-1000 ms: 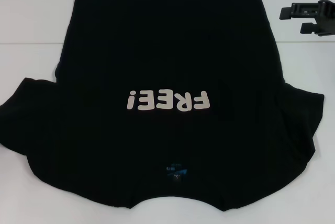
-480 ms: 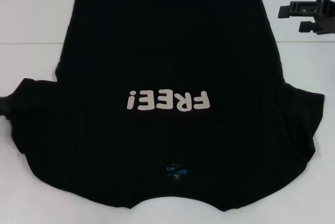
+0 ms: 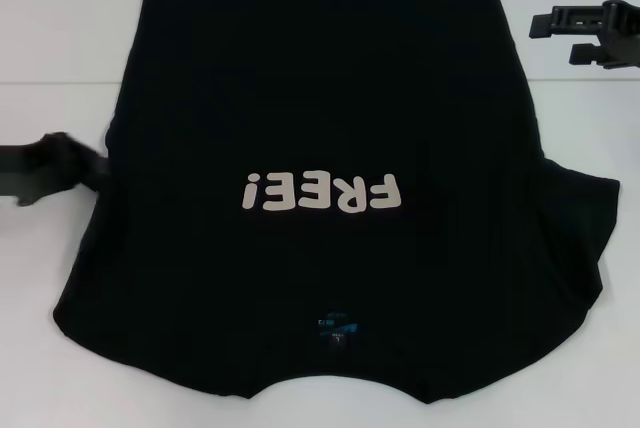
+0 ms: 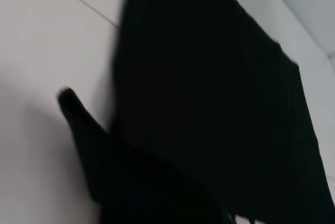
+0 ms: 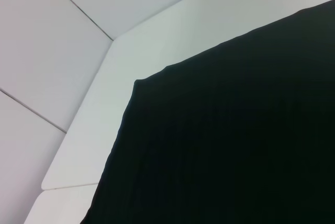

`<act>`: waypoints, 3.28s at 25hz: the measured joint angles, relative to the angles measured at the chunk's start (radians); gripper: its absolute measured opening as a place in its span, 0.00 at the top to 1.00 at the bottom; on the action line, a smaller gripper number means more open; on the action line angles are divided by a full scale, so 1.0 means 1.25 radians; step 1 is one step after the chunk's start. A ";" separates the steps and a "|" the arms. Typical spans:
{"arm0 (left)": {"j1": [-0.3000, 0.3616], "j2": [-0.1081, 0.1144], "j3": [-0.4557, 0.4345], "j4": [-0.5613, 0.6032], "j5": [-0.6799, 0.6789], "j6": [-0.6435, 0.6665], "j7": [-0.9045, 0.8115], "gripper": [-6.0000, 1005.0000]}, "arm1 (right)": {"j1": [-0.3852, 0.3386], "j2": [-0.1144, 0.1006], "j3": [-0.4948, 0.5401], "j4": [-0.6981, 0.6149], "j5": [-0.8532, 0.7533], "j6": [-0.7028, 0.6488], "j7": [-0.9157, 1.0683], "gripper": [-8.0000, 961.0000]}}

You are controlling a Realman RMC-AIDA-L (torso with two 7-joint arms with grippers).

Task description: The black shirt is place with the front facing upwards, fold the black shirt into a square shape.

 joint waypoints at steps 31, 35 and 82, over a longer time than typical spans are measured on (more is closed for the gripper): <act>0.073 -0.026 0.057 0.046 -0.122 0.335 0.485 0.53 | -0.038 -0.016 -0.001 -0.042 -0.120 -0.135 -0.056 0.11; 0.081 -0.034 0.042 0.042 -0.122 0.284 0.482 0.28 | -0.057 -0.023 0.028 -0.065 -0.208 -0.221 -0.004 0.11; 0.038 -0.069 0.031 0.042 -0.136 0.160 0.489 0.25 | -0.082 0.016 0.037 0.091 -0.307 -0.112 0.041 0.75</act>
